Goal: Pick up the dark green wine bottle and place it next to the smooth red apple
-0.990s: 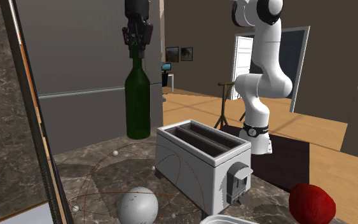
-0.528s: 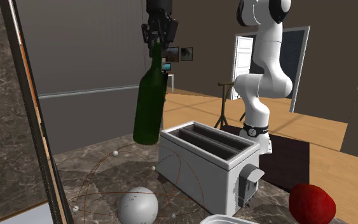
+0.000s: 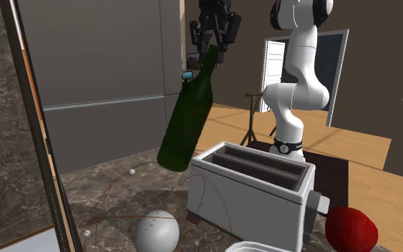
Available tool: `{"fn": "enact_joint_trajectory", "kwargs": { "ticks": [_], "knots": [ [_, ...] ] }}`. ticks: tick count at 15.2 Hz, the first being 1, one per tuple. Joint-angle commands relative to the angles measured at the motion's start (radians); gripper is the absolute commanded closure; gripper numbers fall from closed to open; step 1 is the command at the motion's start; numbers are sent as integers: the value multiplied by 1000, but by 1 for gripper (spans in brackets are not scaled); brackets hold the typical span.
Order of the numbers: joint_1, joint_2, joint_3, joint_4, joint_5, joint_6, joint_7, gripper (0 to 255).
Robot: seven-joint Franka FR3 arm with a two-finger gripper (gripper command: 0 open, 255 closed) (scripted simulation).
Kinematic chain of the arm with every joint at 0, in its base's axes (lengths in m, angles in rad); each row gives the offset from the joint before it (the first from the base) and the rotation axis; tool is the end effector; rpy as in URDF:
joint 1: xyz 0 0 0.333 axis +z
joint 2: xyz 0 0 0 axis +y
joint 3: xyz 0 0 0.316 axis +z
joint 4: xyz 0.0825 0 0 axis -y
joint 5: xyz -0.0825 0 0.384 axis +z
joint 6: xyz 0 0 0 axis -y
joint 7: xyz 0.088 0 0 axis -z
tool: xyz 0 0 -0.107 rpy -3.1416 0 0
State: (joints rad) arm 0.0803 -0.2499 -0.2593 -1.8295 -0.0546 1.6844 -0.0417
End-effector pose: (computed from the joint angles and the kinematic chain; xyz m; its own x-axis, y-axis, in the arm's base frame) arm 0.4763 -0.1073 0.6368 0.9870 -0.1284 0.0969 -0.1285 -0.9917 -0.0048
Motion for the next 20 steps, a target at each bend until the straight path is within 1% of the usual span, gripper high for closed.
{"fn": "enact_joint_trajectory", "kwargs": {
  "ticks": [1, 6, 11, 16, 20],
  "knots": [
    [18, -24, 35, -33, 0, 5, 53, 255],
    [62, -50, 118, -63, 7, 5, 178, 255],
    [106, -50, 200, -64, 19, 4, 301, 255],
    [150, -23, 280, -37, 31, 1, 422, 255],
    [186, 18, 343, 5, 36, -4, 519, 255]
  ]
}}
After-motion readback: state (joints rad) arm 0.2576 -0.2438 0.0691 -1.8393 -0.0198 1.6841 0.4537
